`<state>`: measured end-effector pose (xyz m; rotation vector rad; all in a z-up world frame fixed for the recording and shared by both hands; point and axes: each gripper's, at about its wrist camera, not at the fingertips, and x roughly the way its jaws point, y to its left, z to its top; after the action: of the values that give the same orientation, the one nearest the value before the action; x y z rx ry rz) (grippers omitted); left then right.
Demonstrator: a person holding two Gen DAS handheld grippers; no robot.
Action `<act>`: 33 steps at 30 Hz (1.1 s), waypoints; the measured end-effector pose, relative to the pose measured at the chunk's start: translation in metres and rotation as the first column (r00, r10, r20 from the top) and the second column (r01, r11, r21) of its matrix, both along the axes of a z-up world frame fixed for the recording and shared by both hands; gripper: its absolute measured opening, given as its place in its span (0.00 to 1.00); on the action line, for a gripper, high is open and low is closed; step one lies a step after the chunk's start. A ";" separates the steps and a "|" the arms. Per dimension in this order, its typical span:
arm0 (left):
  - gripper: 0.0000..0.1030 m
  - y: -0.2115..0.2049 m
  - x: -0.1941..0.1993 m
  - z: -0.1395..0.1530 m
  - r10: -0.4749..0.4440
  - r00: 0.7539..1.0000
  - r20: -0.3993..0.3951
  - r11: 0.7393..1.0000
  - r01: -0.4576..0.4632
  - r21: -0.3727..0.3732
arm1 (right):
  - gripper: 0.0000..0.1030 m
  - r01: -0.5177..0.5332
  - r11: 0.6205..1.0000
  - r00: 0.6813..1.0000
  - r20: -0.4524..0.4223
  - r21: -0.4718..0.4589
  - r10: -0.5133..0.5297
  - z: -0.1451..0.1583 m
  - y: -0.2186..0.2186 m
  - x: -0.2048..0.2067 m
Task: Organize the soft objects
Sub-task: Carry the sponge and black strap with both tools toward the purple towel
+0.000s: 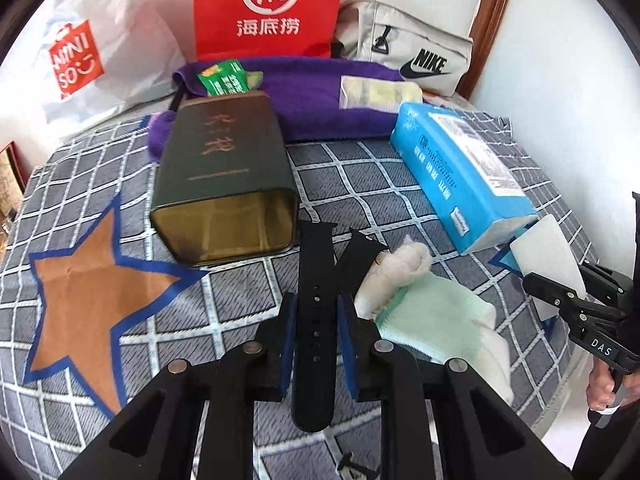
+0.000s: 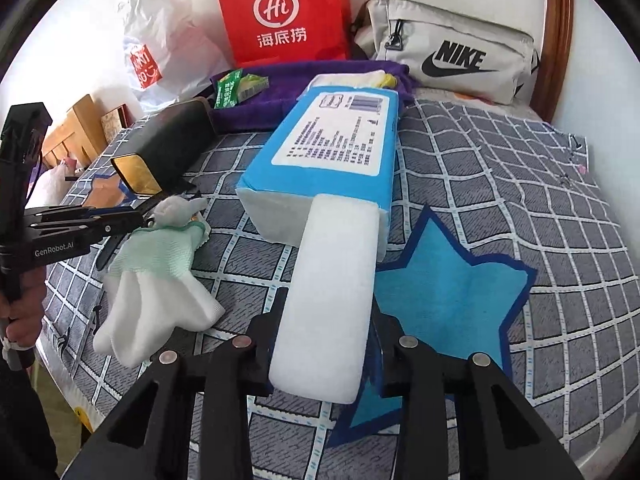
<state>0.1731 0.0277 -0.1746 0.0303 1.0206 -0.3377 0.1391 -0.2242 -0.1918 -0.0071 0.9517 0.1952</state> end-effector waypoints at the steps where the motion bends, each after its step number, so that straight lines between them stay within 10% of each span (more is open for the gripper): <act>1: 0.19 0.001 -0.003 0.002 0.000 1.000 0.003 1.000 0.000 -0.001 | 0.32 -0.001 1.000 1.000 0.005 -0.001 0.001 0.002 0.000 -0.002; 33: 0.19 0.036 -0.044 0.075 0.220 0.971 0.089 0.974 -0.215 -0.069 | 0.32 -0.037 0.999 0.991 0.129 0.024 0.034 0.077 -0.013 -0.021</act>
<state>0.1292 0.0637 -0.0997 -0.1175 0.9086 -0.1642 0.1182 -0.2370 -0.1144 -0.0120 0.8205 0.2376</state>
